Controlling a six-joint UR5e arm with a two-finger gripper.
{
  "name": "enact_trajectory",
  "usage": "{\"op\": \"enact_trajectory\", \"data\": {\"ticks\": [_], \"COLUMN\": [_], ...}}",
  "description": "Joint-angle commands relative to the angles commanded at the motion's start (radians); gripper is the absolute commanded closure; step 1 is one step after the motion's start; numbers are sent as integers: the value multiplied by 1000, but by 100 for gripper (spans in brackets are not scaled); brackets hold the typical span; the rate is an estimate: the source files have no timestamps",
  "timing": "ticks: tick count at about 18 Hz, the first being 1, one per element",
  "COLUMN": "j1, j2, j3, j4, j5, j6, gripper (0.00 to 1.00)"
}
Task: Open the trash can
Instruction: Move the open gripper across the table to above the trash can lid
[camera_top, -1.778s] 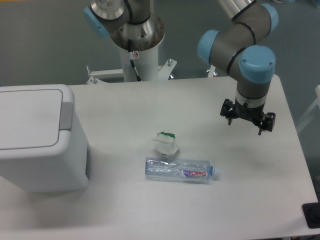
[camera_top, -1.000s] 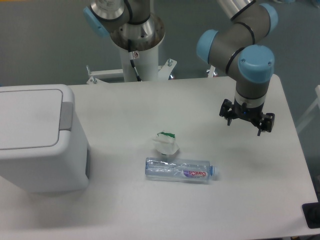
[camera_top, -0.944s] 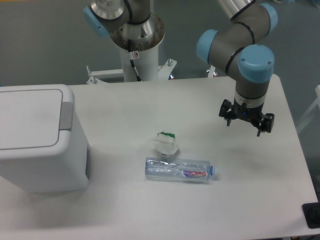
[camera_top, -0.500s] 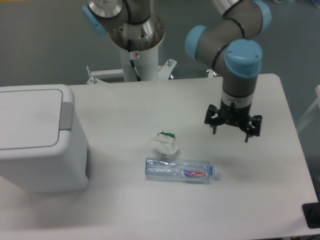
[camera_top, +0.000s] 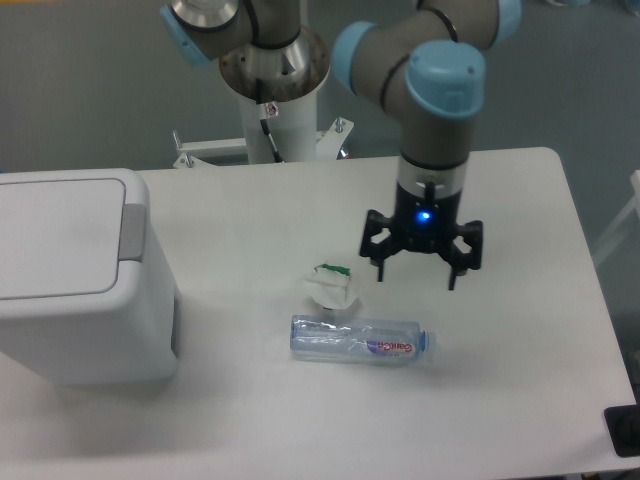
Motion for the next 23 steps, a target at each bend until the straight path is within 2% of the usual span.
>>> {"op": "enact_trajectory", "data": {"ticks": [3, 6, 10, 13, 17, 23], "j1": [-57, -121, -163, -180, -210, -246], "j2": [35, 77, 146, 179, 181, 176], "j3": [31, 40, -29, -76, -83, -116], "j4": [0, 0, 0, 3, 49, 57], "j5": [-49, -101, -138, -135, -131, -129], "j6": [-88, -97, -117, -184, -191, -191], "gripper": [0, 0, 0, 0, 0, 0]}}
